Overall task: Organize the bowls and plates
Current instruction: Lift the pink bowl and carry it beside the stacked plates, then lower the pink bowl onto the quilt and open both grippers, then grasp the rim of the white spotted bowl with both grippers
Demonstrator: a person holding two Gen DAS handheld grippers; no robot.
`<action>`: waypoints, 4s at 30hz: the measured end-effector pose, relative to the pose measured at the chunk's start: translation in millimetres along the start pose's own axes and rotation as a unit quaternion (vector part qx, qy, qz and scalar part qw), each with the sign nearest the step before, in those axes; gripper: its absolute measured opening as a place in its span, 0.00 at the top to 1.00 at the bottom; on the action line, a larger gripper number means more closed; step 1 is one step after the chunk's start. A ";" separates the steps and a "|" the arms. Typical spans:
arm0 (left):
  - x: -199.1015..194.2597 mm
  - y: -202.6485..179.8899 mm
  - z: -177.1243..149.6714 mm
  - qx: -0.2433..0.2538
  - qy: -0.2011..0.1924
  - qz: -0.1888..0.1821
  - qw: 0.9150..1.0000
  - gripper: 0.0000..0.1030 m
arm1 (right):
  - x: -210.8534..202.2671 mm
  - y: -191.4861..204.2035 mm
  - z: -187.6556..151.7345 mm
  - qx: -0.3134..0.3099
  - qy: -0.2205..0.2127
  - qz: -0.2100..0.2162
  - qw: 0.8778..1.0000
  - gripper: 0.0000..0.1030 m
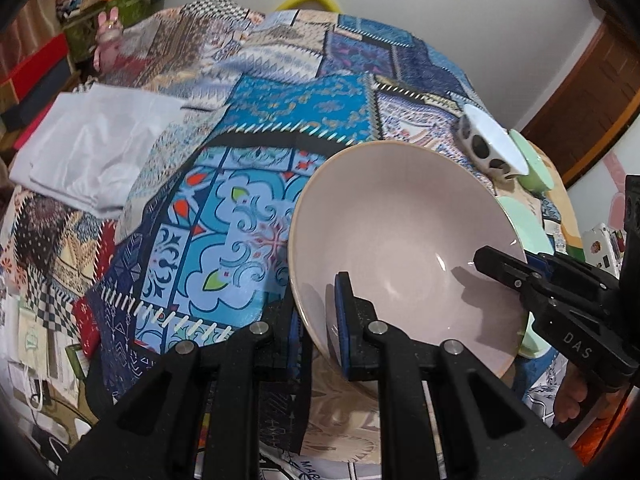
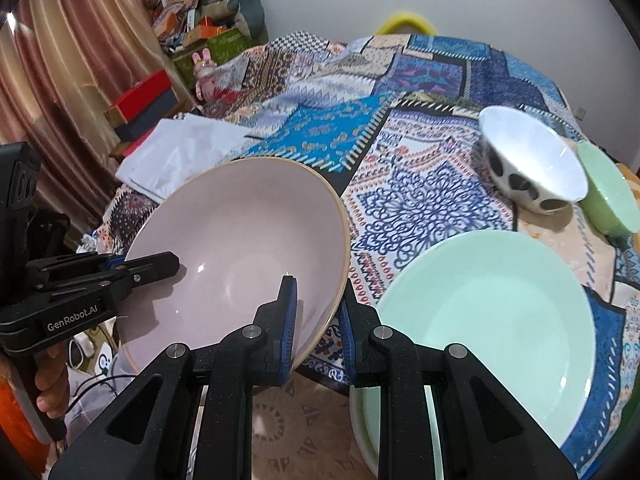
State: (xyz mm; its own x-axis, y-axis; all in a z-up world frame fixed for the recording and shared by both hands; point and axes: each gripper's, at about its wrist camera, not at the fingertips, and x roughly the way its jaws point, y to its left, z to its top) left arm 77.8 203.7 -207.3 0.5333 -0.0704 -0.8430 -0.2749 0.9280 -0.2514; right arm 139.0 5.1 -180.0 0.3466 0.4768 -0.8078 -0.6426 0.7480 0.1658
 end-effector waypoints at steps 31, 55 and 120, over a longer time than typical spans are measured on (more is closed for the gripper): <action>-7.2 10.5 3.0 0.006 -0.004 0.035 0.999 0.76 | -12.6 -7.5 1.9 -0.012 -0.007 0.007 1.000 0.79; -41.6 -117.2 74.0 0.090 -0.109 0.003 0.990 0.36 | -89.1 -121.5 16.2 0.045 -0.093 -0.089 0.991 0.65; 159.6 -206.8 155.4 0.133 0.007 0.011 0.991 0.82 | 16.3 -214.2 62.1 0.113 -0.023 -0.008 0.993 0.80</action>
State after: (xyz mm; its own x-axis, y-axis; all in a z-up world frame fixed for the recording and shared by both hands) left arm 344.1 57.4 -216.0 0.5175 -0.0532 -0.8540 -0.0638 0.9929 -0.1005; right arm 324.8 -118.7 -193.6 0.3890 0.4804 -0.7860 -0.4690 0.8377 0.2798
